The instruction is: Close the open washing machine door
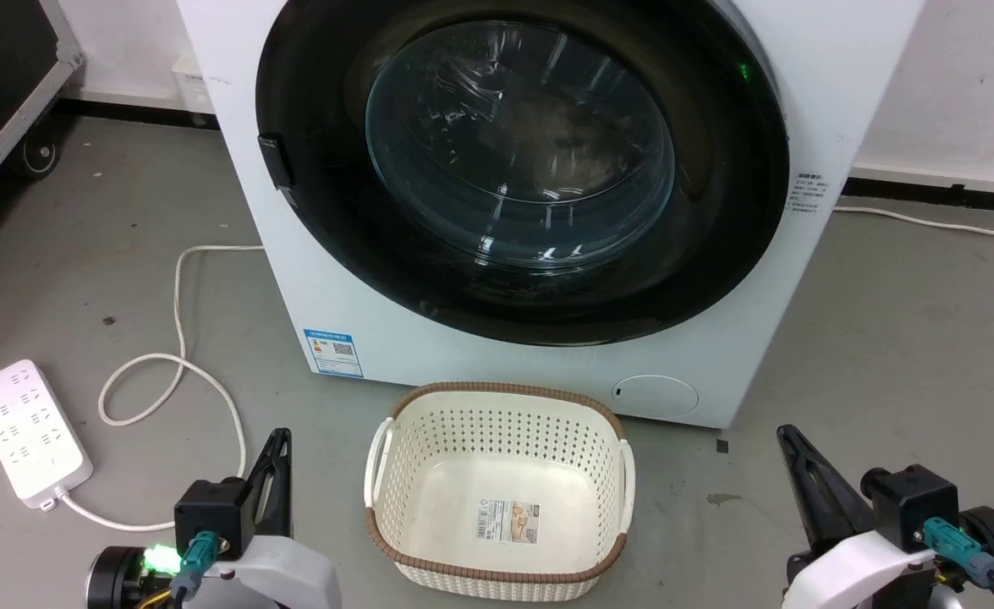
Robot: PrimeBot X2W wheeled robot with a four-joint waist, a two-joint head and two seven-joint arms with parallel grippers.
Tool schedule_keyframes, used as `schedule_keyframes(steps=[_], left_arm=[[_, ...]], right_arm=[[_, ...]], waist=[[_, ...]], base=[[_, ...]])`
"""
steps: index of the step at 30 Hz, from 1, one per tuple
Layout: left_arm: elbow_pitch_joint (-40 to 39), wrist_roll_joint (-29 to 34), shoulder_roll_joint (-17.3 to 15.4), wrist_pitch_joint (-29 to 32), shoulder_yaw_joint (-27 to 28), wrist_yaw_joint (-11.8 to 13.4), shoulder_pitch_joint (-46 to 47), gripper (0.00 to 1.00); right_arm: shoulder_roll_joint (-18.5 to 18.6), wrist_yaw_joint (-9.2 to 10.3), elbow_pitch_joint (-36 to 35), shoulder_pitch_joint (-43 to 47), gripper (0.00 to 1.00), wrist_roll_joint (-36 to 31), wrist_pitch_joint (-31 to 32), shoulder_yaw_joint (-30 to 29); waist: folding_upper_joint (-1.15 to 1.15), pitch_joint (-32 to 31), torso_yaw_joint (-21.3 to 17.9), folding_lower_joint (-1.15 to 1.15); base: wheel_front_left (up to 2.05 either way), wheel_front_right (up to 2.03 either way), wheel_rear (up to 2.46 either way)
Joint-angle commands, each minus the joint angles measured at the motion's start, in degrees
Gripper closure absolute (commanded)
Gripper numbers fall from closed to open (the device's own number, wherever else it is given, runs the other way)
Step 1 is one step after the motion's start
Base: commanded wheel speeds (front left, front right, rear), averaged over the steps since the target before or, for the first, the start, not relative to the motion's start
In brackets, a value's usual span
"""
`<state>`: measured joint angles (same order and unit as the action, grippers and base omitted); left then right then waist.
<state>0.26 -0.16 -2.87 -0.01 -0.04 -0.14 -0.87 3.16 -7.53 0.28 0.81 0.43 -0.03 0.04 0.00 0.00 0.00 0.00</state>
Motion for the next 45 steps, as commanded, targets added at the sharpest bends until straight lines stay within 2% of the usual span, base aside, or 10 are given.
schedule_keyframes(steps=[1, 45], left_arm=[[-0.26, 0.16, 0.0, 0.01, 0.04, 0.14, 0.87, 1.0], [-0.26, 0.16, 0.0, 0.01, 0.04, 0.14, 0.87, 1.0]], right_arm=[[-0.28, 0.04, -0.28, -0.81, 1.0, -0.43, 0.03, -0.04], [-0.28, 0.04, -0.28, -0.81, 1.0, -0.43, 0.03, -0.04]], waist=[[0.0, 0.0, 0.0, 0.0], [0.0, 0.0, 0.0, 0.0]], base=[[0.0, 0.0, 0.0], [0.0, 0.0, 0.0]])
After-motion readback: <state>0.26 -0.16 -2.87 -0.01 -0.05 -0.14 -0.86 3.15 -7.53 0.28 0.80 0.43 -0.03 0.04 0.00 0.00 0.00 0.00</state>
